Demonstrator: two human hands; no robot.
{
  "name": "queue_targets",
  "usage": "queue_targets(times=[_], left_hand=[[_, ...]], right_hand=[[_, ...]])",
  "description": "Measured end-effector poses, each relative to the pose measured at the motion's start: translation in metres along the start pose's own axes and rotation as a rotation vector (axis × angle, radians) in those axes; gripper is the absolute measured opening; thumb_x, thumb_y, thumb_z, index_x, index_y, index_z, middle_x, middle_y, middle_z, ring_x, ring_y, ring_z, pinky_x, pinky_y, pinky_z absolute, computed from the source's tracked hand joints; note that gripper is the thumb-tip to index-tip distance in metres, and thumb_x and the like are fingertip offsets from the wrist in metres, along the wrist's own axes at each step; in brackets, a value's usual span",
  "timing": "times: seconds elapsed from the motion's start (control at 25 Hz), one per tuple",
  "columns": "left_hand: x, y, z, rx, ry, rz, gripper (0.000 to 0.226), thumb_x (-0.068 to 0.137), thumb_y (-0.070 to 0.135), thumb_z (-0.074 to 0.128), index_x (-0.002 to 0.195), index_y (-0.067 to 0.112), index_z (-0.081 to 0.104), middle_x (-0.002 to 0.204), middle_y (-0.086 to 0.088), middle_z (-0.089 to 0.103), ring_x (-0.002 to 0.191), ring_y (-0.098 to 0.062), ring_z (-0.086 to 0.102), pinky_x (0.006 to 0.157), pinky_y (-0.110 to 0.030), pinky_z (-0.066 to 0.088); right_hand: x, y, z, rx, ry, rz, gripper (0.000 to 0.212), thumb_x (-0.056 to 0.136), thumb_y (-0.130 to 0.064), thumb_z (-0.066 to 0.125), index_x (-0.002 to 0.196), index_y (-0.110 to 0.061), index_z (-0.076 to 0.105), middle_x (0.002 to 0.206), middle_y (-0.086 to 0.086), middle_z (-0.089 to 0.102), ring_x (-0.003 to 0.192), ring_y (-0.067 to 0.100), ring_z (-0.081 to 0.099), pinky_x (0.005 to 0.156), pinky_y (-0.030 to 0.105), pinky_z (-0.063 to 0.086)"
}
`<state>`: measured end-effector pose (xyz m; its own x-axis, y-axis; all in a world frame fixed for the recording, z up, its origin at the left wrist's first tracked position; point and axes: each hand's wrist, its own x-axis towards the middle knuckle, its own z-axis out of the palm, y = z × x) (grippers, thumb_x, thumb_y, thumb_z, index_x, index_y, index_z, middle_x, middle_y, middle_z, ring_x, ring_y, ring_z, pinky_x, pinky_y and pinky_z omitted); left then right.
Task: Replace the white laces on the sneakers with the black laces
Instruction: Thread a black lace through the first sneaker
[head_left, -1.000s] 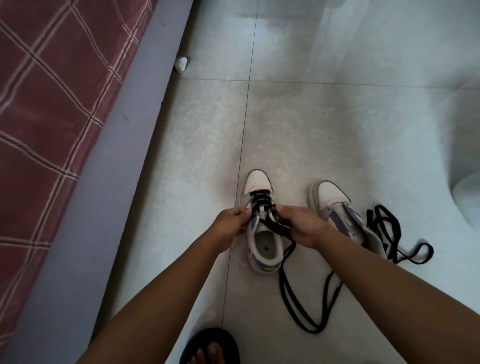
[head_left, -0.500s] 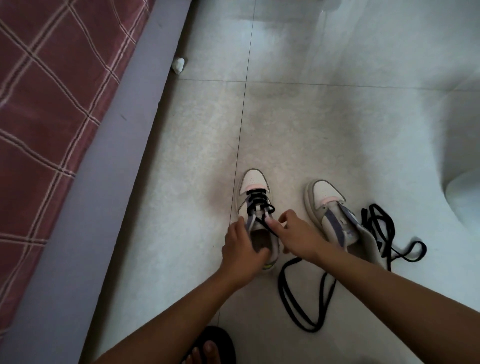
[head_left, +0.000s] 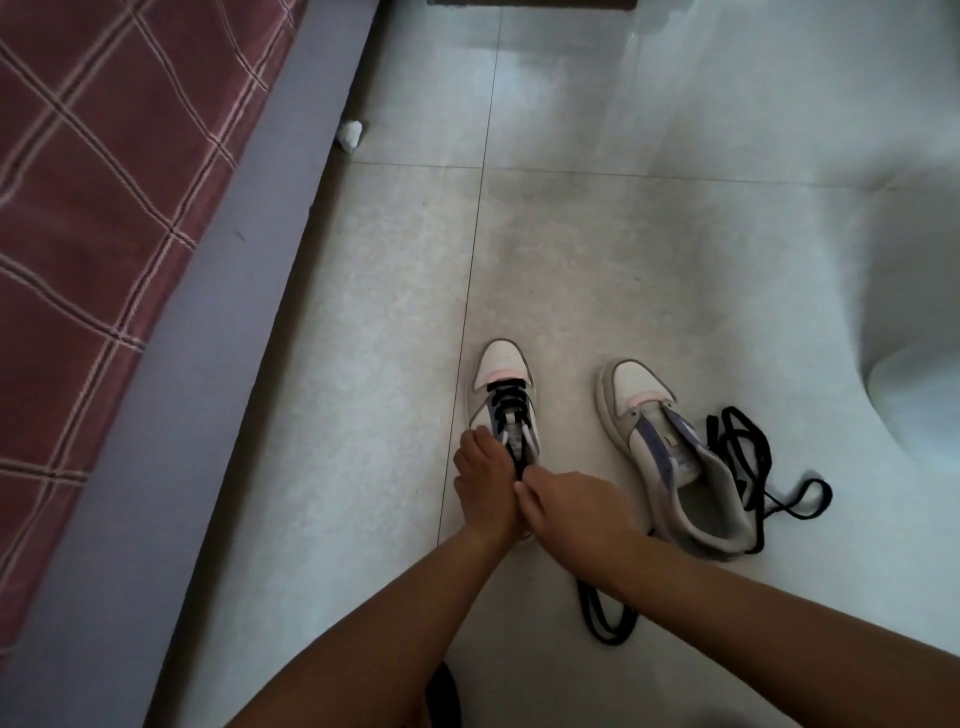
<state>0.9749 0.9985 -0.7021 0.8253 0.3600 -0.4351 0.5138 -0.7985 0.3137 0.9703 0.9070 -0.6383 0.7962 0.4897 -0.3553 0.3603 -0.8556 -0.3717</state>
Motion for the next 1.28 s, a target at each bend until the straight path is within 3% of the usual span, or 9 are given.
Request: queue_targets(times=[0.24,0.4,0.56,0.64,0.8,0.96,1.08,1.2,1.28], left_hand=[[0.003,0.005,-0.002,0.014,-0.043,-0.05,0.045,0.102,0.017,0.032,0.142,0.003,0.019,0.147,-0.015,0.023,0.132,-0.026,0.029,0.099,-0.036,0.037],[-0.008,-0.005,-0.016,-0.176,-0.127,-0.012,0.082,0.083,0.037,0.063,0.144,0.007,0.017,0.145,-0.011,0.021,0.134,-0.028,0.026,0.104,-0.037,0.031],[-0.035,-0.022,-0.036,-0.544,0.001,-0.004,0.019,0.09,0.018,0.054,0.109,0.016,0.054,0.115,-0.002,0.049,0.111,-0.02,0.049,0.082,-0.013,0.041],[-0.047,-0.02,-0.05,-0.776,-0.144,-0.103,0.019,0.096,0.022,0.046,0.086,0.018,0.062,0.09,0.001,0.061,0.088,-0.017,0.059,0.065,-0.011,0.045],[-0.049,-0.013,-0.071,-0.832,-0.452,-0.159,0.026,0.092,0.023,0.057,0.08,0.003,0.069,0.076,-0.013,0.068,0.067,-0.02,0.065,0.069,-0.034,0.056],[-0.044,-0.014,-0.087,-1.014,-0.476,-0.283,0.017,0.09,0.009,0.05,0.086,0.0,0.064,0.086,-0.02,0.07,0.075,-0.026,0.07,0.07,-0.033,0.057],[-0.03,-0.024,-0.109,-1.319,-0.441,-0.334,0.025,0.095,0.015,0.042,0.073,0.009,0.052,0.066,-0.01,0.066,0.065,-0.022,0.068,0.067,-0.032,0.054],[-0.011,-0.041,-0.134,-1.489,-0.382,-0.328,0.034,0.098,0.021,0.039,0.066,0.013,0.044,0.054,-0.004,0.054,0.054,-0.02,0.063,0.064,-0.034,0.055],[-0.002,-0.05,-0.153,-1.434,-0.319,-0.255,0.035,0.099,0.024,0.04,0.066,0.013,0.044,0.051,-0.001,0.049,0.046,-0.016,0.055,0.062,-0.034,0.053]], right_hand=[[-0.009,0.01,-0.003,0.05,-0.004,-0.026,0.019,0.1,-0.035,0.032,0.086,-0.025,0.04,0.088,0.003,0.064,0.078,0.021,0.06,0.058,0.027,0.026],[-0.008,0.019,-0.008,0.408,0.092,0.155,0.014,0.095,-0.025,0.046,0.083,-0.02,0.048,0.069,-0.002,0.057,0.066,0.02,0.058,0.055,0.029,0.037],[-0.01,0.025,-0.018,1.083,-0.089,0.303,0.01,0.09,-0.008,0.056,0.082,-0.014,0.055,0.068,0.004,0.062,0.06,0.018,0.062,0.062,0.032,0.052],[-0.017,0.022,-0.02,1.044,-0.267,0.169,0.011,0.09,-0.013,0.06,0.079,-0.017,0.059,0.069,0.001,0.064,0.067,0.018,0.062,0.068,0.032,0.052],[-0.024,0.02,-0.027,0.816,-0.414,0.014,0.023,0.09,-0.025,0.061,0.068,-0.025,0.068,0.064,-0.006,0.059,0.062,0.003,0.051,0.062,0.017,0.043],[-0.022,0.027,-0.031,0.876,-0.301,0.123,0.022,0.092,-0.031,0.056,0.083,-0.02,0.074,0.077,-0.01,0.068,0.075,-0.001,0.059,0.074,0.016,0.043],[-0.017,0.043,-0.04,1.121,-0.043,0.325,0.022,0.09,-0.025,0.057,0.087,-0.017,0.076,0.086,-0.006,0.074,0.087,0.003,0.067,0.083,0.015,0.047],[-0.008,0.07,-0.065,1.583,0.1,0.455,0.015,0.088,-0.01,0.058,0.092,-0.004,0.071,0.066,0.005,0.063,0.062,0.019,0.061,0.062,0.027,0.055],[-0.005,0.092,-0.087,1.427,-0.059,0.498,0.009,0.089,-0.006,0.057,0.093,-0.003,0.064,0.055,0.003,0.043,0.047,0.015,0.04,0.046,0.026,0.044]])
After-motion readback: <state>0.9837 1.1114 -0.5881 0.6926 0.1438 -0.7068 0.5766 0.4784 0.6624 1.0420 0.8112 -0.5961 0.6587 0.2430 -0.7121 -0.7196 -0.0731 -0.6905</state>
